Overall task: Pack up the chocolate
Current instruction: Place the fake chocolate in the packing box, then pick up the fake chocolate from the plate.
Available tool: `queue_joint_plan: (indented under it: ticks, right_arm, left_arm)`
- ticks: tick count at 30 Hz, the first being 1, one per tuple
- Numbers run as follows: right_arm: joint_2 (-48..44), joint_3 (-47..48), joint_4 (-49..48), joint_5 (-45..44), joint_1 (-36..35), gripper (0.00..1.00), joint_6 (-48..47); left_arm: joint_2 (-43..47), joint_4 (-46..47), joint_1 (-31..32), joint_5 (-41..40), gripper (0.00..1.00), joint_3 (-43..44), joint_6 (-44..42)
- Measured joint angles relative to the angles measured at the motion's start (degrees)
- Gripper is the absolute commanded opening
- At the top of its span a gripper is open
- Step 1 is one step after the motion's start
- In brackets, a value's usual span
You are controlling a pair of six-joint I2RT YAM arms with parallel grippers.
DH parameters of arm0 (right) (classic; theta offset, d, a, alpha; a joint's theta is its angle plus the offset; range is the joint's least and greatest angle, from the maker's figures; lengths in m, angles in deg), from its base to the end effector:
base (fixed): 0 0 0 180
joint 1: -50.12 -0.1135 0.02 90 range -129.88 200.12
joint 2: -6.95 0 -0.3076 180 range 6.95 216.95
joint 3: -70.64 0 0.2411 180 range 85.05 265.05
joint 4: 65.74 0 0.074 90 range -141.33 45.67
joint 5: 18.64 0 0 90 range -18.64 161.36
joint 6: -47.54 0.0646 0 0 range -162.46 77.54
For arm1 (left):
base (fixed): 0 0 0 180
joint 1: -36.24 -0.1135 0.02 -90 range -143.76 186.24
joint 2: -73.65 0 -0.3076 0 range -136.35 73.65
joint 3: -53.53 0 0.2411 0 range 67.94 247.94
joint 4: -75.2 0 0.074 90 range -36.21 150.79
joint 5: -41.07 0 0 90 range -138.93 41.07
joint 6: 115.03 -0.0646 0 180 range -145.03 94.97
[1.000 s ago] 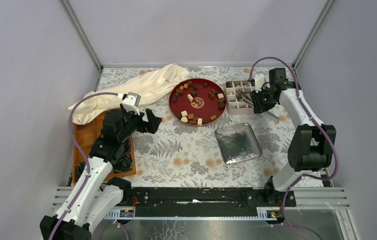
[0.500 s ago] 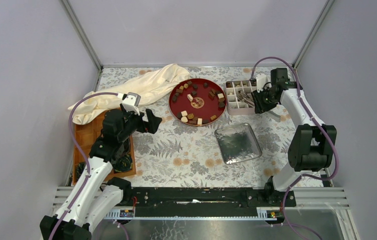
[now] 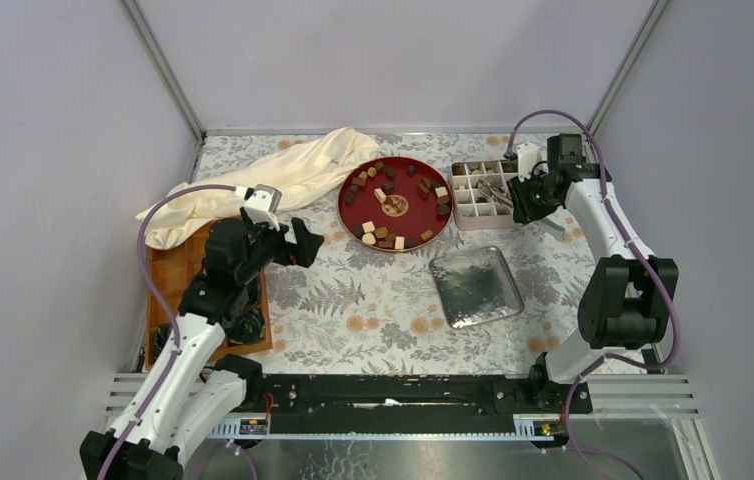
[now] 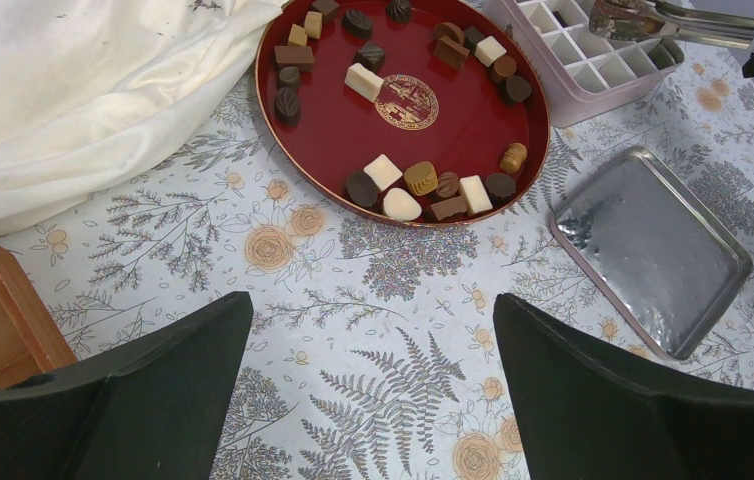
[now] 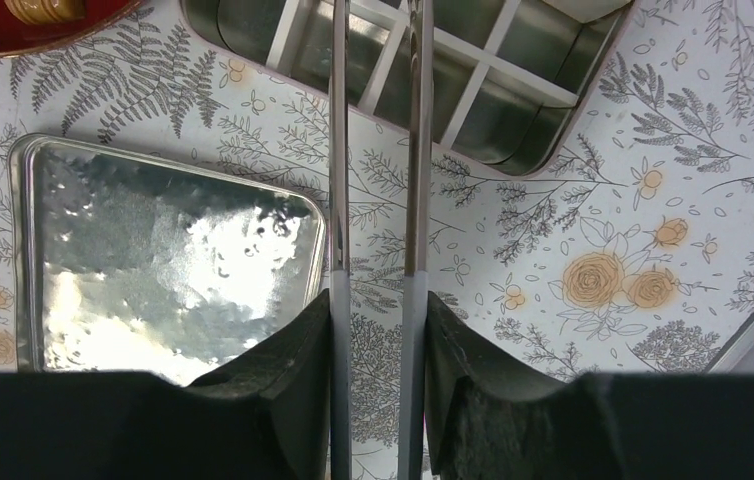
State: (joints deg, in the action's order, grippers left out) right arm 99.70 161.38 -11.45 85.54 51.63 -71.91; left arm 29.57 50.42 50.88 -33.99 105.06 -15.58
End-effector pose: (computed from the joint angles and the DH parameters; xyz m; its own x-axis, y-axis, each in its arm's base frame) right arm 0.3518 0.0066 0.2986 -0.6700 -0.4592 -0.5834 -0.5050 0.8579 -0.0953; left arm 0.1586 -0.0587 0.3181 -0.3635 -0.0690 -0.9290 0.4285 0.8731 -0.2325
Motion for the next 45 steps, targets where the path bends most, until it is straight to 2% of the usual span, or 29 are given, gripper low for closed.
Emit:
queue_joint_plan:
  ticks: [6, 15, 20, 26, 32, 40, 45]
  right_arm:
    - [-1.81, -0.04, -0.76, 1.77, 0.00, 0.39, 0.20]
    - [-6.75, -1.49, -1.75, 16.02, -0.35, 0.38, -0.83]
    - [-6.69, -2.47, -2.67, 18.93, -3.89, 0.38, -0.96]
    - [-4.02, -2.95, -5.18, 17.77, -11.37, 0.38, -0.17]
    - [4.98, -0.20, -6.38, 15.19, -16.57, 0.38, 1.55]
    - [11.87, 4.55, -6.69, 10.56, -20.55, 0.39, 3.82]
    - [14.73, 10.93, -6.27, 9.27, -20.92, 0.39, 4.50]
  left_arm:
    - [0.00, 0.00, 0.00, 0.02, 0.99, 0.00, 0.00]
    - [0.00, 0.02, 0.00, 0.02, 0.99, 0.00, 0.00]
    - [0.00, 0.02, 0.00, 0.02, 0.99, 0.00, 0.02]
    - [-0.07, 0.02, 0.00, 0.02, 0.99, 0.00, 0.00]
    - [-0.42, 0.02, 0.00, -0.04, 0.99, -0.02, 0.00]
    - [-0.42, 0.02, 0.00, -0.42, 0.99, -0.02, 0.00]
    - [-0.44, 0.00, 0.00, -0.44, 0.99, -0.02, 0.00]
